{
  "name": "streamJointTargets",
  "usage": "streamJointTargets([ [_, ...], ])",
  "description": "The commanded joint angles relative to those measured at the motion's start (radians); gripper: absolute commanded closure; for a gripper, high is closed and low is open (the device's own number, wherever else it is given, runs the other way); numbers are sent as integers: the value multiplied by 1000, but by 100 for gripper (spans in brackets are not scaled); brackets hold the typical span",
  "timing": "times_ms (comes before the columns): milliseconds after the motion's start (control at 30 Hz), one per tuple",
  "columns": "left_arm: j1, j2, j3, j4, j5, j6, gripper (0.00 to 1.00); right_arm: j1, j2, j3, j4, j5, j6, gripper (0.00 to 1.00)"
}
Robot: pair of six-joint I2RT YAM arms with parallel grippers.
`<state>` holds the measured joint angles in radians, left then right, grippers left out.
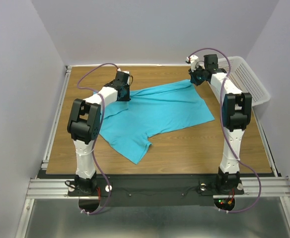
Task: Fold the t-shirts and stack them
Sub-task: Fold the tshirt
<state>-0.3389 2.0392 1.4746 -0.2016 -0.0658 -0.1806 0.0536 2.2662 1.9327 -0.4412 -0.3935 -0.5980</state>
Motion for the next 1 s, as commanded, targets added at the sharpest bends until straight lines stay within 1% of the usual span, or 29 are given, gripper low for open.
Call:
streamJointTargets([
  [0, -2, 4, 102, -13, -47, 7, 68, -5, -31, 14, 38, -22, 14, 99],
  [167, -3, 52, 161, -47, -77, 20, 67, -4, -31, 12, 36, -28, 18, 99],
  [500, -11, 65, 194, -74, -45, 32, 67, -4, -20, 25, 36, -25, 21, 99],
  [600, -11, 78, 208, -88, -45, 38, 65, -5, -19, 25, 36, -25, 23, 99],
  [667, -12, 87, 211, -90, -43, 39, 61, -3, -19, 25, 36, -25, 24, 99],
  [700, -12, 88, 211, -91, -40, 38, 57, -3, -19, 25, 36, -25, 24, 99],
  [967, -17, 137, 257, -127, -58, 50, 57, -5, -16, 26, 36, -27, 26, 99],
])
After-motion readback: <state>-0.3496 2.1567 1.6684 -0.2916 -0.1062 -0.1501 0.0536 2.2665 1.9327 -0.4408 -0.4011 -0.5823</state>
